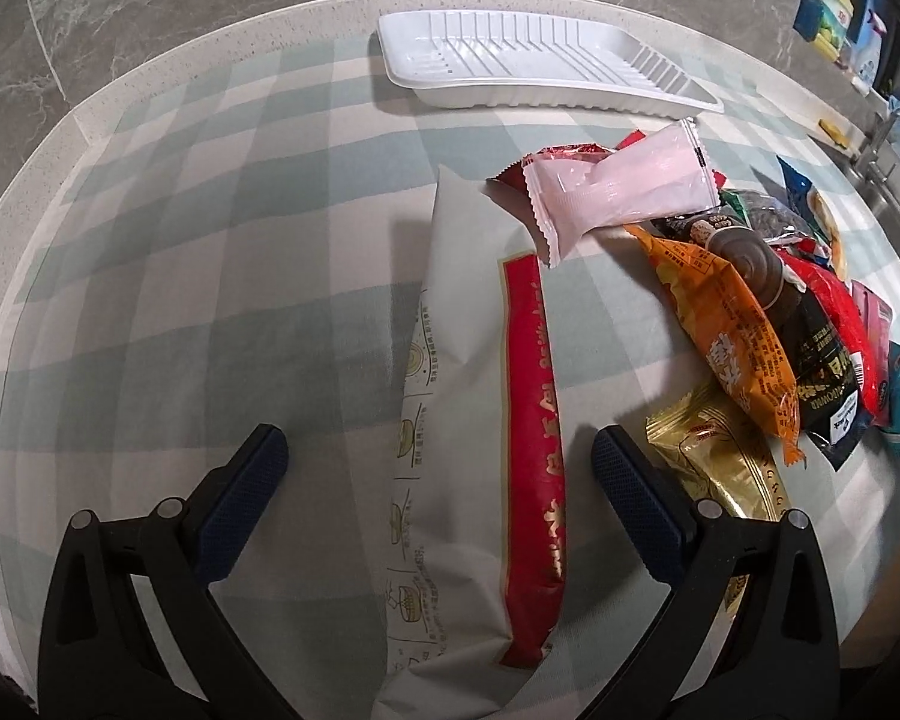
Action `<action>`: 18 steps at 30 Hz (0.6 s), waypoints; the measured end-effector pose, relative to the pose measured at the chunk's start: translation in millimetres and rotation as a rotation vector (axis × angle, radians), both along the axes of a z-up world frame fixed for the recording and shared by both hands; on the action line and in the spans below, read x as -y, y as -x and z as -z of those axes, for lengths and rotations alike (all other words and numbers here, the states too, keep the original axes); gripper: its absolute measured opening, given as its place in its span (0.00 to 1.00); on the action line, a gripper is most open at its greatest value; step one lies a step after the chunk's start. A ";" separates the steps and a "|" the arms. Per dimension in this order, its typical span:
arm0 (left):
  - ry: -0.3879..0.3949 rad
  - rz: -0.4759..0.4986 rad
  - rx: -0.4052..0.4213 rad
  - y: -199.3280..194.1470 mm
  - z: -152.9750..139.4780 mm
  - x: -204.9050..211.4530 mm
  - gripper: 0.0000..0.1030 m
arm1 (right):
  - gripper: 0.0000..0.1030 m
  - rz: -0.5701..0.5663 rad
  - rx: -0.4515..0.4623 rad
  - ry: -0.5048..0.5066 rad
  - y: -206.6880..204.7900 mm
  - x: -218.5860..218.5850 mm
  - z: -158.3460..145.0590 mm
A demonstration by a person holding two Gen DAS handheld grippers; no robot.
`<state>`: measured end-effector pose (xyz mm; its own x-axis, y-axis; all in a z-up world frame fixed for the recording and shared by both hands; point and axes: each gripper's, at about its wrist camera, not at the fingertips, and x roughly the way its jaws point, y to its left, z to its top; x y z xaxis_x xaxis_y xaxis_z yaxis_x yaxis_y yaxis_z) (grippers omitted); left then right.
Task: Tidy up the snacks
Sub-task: 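Grasp the white-red long packet with left tool while right tool grasps the panda chip bag, then carry the panda chip bag with right tool into the white tray while left tool carries its packet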
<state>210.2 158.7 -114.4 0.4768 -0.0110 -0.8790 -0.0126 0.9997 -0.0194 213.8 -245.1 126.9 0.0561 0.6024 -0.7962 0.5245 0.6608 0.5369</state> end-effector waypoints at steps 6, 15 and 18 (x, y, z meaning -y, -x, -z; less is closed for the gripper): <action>0.003 0.007 -0.014 1.0 -1.0 3.5 0.97 | 0.49 0.050 -0.041 -0.004 5.2 10.6 6.4; 0.066 0.041 -0.003 2.2 -15.1 -6.1 0.19 | 0.40 0.042 -0.038 -0.063 7.2 21.6 9.0; 0.134 0.037 -0.014 4.1 -17.9 -14.9 0.16 | 0.39 0.057 -0.040 -0.093 9.0 26.2 8.6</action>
